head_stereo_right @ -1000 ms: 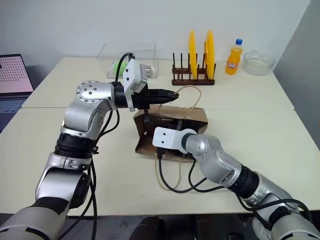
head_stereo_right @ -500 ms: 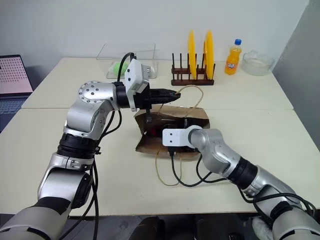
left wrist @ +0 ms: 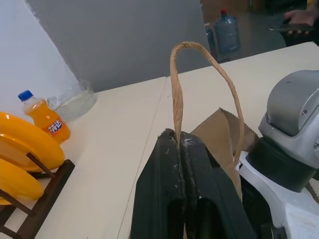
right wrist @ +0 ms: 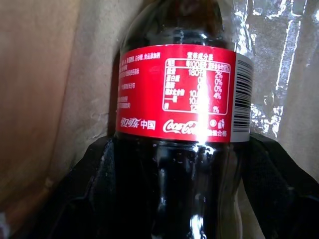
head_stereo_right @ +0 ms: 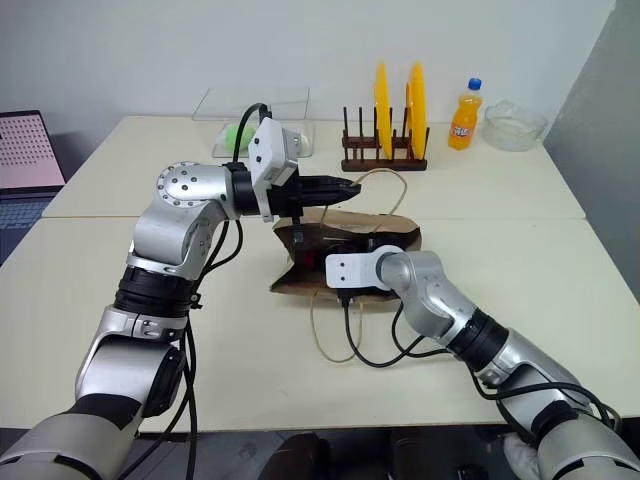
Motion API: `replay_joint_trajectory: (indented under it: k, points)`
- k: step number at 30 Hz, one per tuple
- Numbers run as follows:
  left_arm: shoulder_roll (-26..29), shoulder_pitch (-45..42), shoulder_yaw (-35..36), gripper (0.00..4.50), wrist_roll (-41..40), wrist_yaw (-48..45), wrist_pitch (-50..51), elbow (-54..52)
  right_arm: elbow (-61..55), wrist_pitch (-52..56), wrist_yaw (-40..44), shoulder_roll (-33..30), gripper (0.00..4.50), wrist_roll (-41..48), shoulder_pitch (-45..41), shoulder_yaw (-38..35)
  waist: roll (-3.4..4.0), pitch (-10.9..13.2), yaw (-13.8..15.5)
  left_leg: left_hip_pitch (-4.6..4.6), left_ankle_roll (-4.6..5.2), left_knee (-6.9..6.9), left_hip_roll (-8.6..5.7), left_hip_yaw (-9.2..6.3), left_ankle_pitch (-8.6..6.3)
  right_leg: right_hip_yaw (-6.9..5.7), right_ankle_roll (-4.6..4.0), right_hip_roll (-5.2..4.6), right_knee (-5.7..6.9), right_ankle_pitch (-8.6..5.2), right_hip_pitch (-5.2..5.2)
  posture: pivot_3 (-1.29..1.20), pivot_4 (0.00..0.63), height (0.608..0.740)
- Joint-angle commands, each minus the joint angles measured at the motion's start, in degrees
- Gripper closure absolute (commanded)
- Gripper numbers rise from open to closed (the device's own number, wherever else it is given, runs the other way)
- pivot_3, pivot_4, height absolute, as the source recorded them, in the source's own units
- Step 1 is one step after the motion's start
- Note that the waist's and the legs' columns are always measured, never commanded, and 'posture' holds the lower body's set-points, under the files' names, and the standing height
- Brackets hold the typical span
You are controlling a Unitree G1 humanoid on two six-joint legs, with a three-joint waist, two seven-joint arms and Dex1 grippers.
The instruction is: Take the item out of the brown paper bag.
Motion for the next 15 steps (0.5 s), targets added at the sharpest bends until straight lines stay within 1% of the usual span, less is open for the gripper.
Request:
replay_joint_trajectory:
  k: [1,8,13,15]
  points:
    - [0.55,-1.09,0.22,4.50,0.96,0.23,-2.05,0.39,-4.98,-3.48,1.48,-1.08,1.36,0.34,0.24,-3.87,0.00,0.00,0.00,-0.03,0.00,0.00,0.00,-0.01,0.00,-0.01,0.00,0.00,0.00,0.00,-0.02,0.00,0.150,0.740]
    - [0.24,-1.79,0.13,4.50,2.52,0.45,-4.32,3.05,-15.78,-5.82,7.29,-2.33,1.36,5.11,2.30,-9.51,0.00,0.01,-0.25,-0.14,-0.03,-0.04,0.00,-0.01,0.01,-0.01,0.00,0.00,-0.03,0.00,-0.13,0.00,0.150,0.740]
    - [-0.08,-2.32,0.06,4.50,3.38,0.68,-5.67,4.69,-21.01,-5.44,9.93,-1.79,1.36,11.65,3.97,-15.08,0.00,0.01,-0.25,-0.13,0.00,-0.04,0.00,-0.03,0.00,-0.03,0.00,0.00,-0.03,0.00,-0.10,0.00,0.150,0.740]
    - [-0.20,-2.55,0.11,4.50,3.69,0.82,-6.13,5.27,-22.12,-8.50,11.68,-3.39,1.36,15.17,4.87,-17.32,0.00,0.01,-0.25,-0.13,0.01,-0.02,0.00,-0.03,0.00,-0.04,0.00,0.00,-0.03,0.00,-0.10,0.00,0.150,0.740]
